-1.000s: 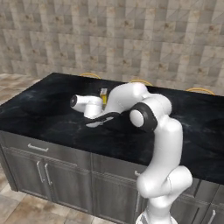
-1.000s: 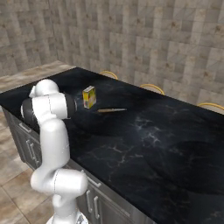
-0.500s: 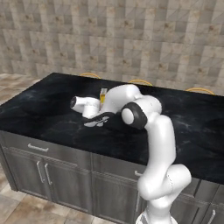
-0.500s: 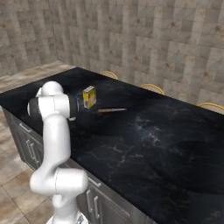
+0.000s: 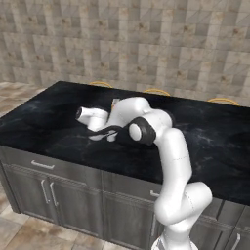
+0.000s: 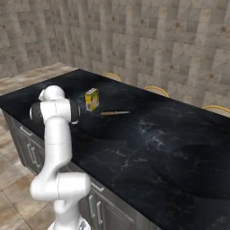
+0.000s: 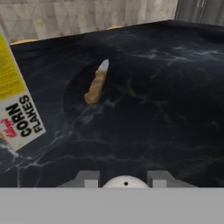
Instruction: Move the shaker and shaker from the cabinet to the dining counter.
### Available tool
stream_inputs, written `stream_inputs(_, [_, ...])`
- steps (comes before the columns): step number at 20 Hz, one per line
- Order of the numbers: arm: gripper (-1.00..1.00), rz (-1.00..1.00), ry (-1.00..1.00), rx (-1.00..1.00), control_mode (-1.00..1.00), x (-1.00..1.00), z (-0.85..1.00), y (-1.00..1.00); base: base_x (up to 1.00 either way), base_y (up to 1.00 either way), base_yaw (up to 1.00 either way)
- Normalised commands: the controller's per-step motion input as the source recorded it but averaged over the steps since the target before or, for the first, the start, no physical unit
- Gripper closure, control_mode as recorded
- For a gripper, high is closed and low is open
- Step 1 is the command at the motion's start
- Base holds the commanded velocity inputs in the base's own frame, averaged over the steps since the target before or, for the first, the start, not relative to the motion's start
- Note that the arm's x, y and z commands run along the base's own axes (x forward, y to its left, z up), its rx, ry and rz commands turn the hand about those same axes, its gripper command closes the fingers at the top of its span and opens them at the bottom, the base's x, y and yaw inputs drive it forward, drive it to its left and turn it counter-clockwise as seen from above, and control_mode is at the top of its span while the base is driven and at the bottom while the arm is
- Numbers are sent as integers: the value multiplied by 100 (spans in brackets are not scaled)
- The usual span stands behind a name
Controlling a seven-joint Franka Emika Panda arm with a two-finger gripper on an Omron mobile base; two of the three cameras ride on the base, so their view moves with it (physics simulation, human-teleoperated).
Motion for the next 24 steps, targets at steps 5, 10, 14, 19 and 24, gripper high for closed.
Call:
stream_inputs(5, [100, -5, -4, 0, -100, 3, -41, 0, 0, 0, 0])
stream_inputs(10, [-100, -4, -8, 0, -100, -7, -31, 0, 0, 0, 0])
stream_inputs(14, [-100, -3, -14, 0, -100, -40, -4, -1, 0, 0, 0])
stream_inputs(19, [-100, -1, -16, 0, -100, -51, 0, -5, 0, 0, 0])
stream_inputs(24, [-100, -1, -14, 0, -100, -47, 24, -3, 0, 0, 0])
